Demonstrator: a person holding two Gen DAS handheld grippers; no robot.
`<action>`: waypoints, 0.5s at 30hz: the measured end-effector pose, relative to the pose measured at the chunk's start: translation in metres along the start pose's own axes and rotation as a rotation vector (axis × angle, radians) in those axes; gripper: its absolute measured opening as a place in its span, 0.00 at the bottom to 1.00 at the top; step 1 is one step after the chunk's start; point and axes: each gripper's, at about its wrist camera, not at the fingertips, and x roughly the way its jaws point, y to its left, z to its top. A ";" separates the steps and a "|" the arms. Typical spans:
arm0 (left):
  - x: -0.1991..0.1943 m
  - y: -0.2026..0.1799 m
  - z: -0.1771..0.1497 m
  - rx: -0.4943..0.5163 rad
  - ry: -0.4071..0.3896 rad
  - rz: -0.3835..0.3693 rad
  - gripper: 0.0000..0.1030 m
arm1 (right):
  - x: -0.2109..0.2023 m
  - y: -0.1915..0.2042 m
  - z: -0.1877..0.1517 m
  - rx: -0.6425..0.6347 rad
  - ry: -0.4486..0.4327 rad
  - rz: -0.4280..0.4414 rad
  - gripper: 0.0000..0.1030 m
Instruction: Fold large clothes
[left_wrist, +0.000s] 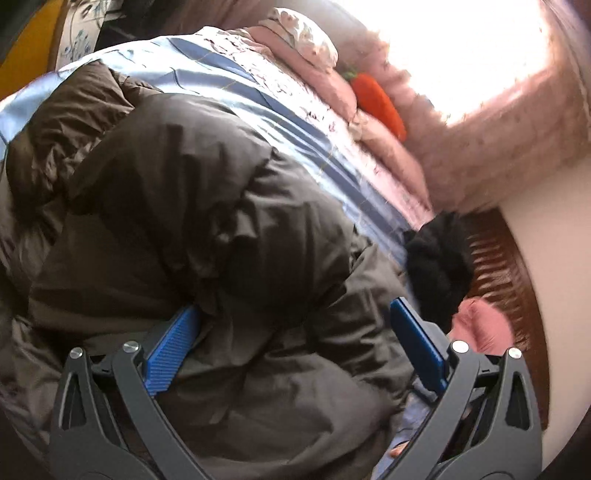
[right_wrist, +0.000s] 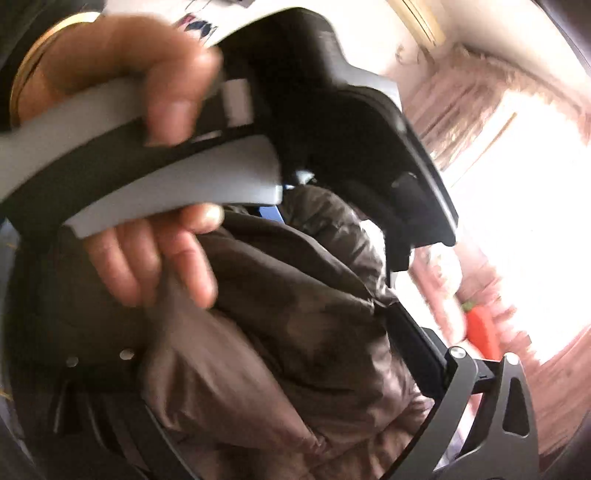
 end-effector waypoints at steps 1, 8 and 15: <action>0.000 0.000 -0.001 0.000 0.000 -0.012 0.98 | 0.002 0.006 0.002 0.006 -0.003 -0.004 0.99; 0.014 -0.001 -0.001 0.000 0.015 0.008 0.98 | 0.011 0.036 0.016 -0.058 -0.026 0.003 0.99; 0.004 0.006 0.024 -0.049 0.047 -0.080 0.98 | -0.020 -0.002 0.011 0.047 -0.154 0.280 0.99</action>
